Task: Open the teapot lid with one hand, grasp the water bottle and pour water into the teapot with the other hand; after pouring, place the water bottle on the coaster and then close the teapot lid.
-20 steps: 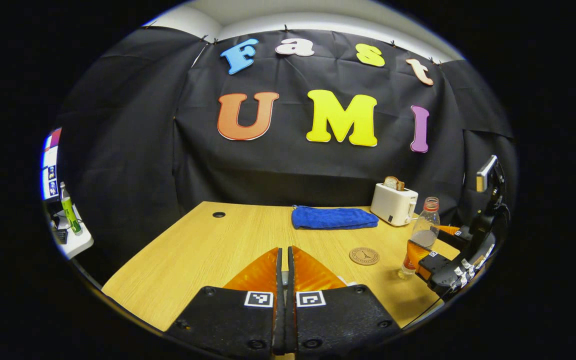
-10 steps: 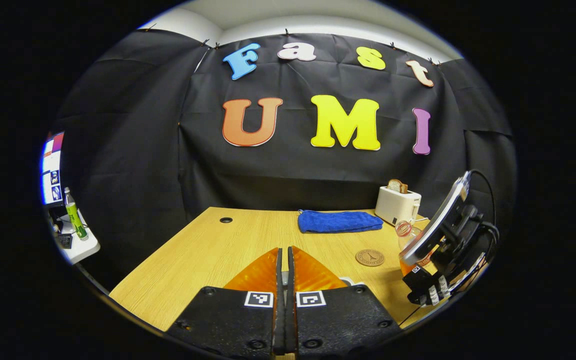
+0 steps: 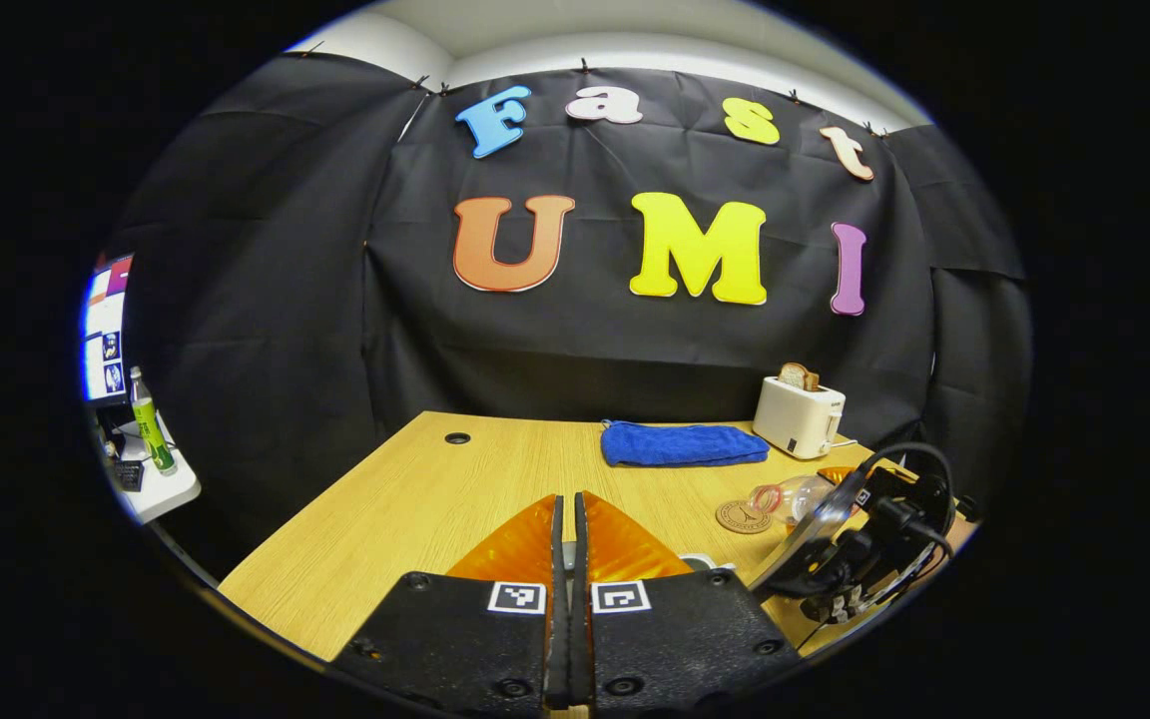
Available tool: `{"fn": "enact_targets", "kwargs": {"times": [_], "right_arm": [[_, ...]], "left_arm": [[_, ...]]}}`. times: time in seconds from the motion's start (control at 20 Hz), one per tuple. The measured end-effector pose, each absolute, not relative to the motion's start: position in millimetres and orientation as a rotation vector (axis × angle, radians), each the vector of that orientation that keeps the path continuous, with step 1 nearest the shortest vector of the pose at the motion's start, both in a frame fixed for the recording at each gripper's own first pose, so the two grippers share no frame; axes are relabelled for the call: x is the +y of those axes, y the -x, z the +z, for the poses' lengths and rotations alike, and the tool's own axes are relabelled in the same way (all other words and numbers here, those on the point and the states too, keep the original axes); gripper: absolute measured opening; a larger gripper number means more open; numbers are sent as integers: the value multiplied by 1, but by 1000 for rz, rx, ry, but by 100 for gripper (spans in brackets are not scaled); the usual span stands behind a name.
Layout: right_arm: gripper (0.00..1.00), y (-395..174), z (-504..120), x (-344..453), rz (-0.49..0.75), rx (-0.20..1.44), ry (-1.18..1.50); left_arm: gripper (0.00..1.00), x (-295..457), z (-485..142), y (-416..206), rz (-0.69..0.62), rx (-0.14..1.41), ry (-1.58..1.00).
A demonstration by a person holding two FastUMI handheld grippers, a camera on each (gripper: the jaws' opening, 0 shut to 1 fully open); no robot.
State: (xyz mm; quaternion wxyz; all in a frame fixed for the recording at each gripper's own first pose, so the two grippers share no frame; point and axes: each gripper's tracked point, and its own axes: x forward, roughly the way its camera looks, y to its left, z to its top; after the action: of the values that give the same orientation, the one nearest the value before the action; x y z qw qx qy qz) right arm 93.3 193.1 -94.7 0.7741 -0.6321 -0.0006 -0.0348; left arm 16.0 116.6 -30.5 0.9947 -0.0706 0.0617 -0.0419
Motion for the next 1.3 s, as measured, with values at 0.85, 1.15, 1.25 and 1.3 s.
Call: {"fn": "enact_targets", "kwargs": {"times": [0.85, 1.15, 1.25, 1.3], "right_arm": [[73, -91, -87, 230, -70, -180, 1840], [76, -84, -74, 239, -101, -238, 1945], [75, -82, -71, 243, -116, -265, 1975], [75, -80, -70, 244, -120, -275, 1989]], "left_arm": [[3, 114, -31, -15, -83, 123, 84], [3, 108, -31, -15, -96, 123, 69], [3, 108, -32, -14, -98, 124, 62], [3, 109, -32, -15, -90, 124, 58]]}}
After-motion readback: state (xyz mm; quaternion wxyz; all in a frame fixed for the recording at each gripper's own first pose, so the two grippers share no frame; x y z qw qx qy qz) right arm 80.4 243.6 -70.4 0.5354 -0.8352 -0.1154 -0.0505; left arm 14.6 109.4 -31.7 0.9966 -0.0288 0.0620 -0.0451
